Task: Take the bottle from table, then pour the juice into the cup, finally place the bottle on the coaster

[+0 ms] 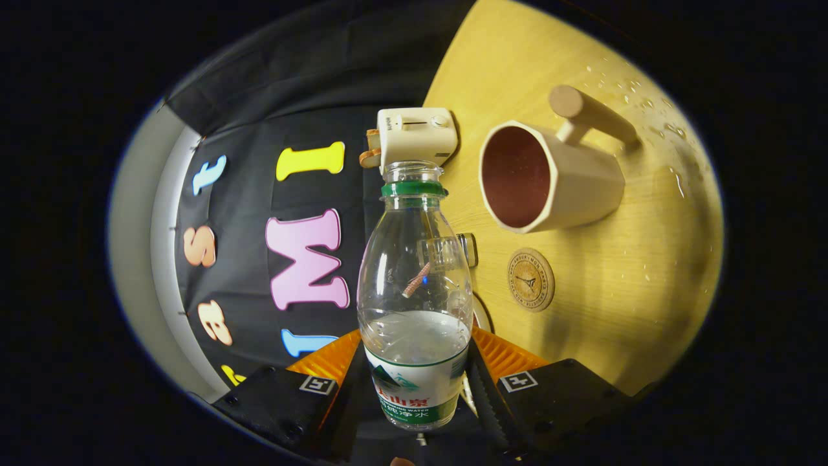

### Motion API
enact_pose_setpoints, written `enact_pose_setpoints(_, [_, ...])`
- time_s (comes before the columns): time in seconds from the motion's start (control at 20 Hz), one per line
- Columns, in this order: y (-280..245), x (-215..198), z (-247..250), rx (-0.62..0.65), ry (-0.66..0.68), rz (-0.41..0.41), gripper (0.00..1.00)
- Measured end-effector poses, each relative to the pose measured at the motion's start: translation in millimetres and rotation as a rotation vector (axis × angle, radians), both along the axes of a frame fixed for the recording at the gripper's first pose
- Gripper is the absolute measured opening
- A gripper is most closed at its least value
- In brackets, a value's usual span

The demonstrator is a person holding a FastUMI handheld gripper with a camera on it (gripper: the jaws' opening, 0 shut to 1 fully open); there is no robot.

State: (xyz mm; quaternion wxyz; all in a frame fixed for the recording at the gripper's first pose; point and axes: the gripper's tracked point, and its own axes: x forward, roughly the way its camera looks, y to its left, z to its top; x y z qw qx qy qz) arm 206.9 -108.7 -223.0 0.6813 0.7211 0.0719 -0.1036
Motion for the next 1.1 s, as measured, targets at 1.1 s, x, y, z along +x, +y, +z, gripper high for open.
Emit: enact_pose_setpoints(1.1, [-2,34,16,-1.384,0.197,0.040,0.77])
